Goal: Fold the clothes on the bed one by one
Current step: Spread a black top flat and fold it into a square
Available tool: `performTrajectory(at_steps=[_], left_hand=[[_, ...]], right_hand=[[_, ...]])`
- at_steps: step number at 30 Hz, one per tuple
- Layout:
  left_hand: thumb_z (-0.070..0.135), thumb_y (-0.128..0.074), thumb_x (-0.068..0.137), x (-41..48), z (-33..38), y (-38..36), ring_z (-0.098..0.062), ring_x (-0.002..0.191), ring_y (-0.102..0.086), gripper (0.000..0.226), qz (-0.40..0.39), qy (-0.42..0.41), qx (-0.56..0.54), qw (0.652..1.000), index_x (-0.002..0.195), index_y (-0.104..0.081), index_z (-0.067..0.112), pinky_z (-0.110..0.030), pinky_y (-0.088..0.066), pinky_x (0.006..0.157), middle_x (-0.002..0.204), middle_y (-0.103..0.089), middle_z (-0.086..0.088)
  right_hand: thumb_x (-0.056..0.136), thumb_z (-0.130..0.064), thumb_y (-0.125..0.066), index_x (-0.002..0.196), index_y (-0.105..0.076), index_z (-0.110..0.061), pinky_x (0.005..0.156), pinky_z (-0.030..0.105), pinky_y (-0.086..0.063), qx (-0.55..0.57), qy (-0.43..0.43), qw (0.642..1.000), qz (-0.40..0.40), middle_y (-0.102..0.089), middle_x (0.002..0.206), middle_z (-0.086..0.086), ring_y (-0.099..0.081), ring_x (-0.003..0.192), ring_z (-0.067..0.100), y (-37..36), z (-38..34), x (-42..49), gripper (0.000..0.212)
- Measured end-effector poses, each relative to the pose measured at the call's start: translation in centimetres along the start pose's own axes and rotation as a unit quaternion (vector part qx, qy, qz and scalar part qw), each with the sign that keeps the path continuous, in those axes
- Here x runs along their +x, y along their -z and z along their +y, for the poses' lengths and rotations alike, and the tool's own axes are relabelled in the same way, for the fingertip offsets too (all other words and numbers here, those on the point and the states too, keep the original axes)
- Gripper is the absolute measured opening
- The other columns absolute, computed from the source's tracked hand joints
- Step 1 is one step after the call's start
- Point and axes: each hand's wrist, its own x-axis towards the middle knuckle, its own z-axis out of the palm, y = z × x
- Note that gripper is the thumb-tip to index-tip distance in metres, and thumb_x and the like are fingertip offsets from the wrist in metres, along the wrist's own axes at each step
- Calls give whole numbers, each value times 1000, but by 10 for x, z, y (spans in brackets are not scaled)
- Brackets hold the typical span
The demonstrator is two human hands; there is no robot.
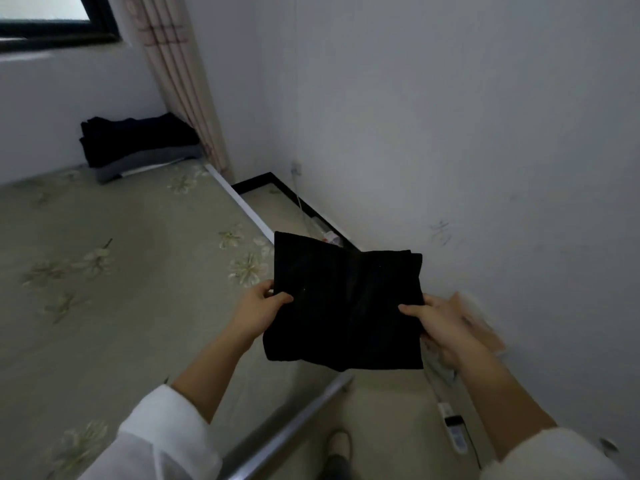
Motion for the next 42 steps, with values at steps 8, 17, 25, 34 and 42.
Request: performTrajectory(at_steps=[8, 17, 25, 34, 42], left_hand=[[15, -59, 90, 120, 72, -65, -8, 85, -67, 19, -5, 6, -14, 1000, 106, -65, 21, -13, -47, 58, 99, -69, 1], [19, -61, 90, 245, 123, -116, -22, 87, -67, 25, 100, -8, -65, 993, 114, -58, 17, -29, -52, 68, 97, -67, -6], [21, -62, 90, 345, 149, -160, -18, 86, -65, 28, 204, 1, -119, 972, 117, -57, 16, -27, -49, 65, 100, -66, -4], [19, -62, 91, 408, 172, -141, -18, 78, -70, 17, 303, 29, -154, 940, 109, -61, 18, -28, -54, 64, 92, -70, -5], [16, -60, 93, 490, 178, -28, -18, 76, -69, 17, 386, 33, -172, 906, 110, -60, 17, -23, -50, 58, 90, -69, -3]], right_hand=[[86, -4, -67, 100, -68, -14, 65, 27, -58, 5, 13, 1000, 1, -72, 95, 4, -71, 81, 19, 67, -73, 121, 17], [87, -5, -65, 96, -67, -16, 51, 18, -52, -43, 30, 998, -47, -70, 91, 0, -68, 73, 11, 93, -157, 265, 14], [87, -6, -65, 92, -67, -20, 53, 17, -51, -124, 42, 982, -135, -71, 90, -1, -70, 68, 6, 109, -236, 399, 15], [85, -7, -68, 95, -69, -15, 56, 20, -52, -139, 54, 966, -211, -73, 92, 4, -71, 76, 15, 51, -288, 508, 13], [79, -7, -74, 96, -70, -11, 55, 18, -52, -145, 66, 947, -278, -74, 86, 3, -71, 71, 13, -102, -340, 605, 17]])
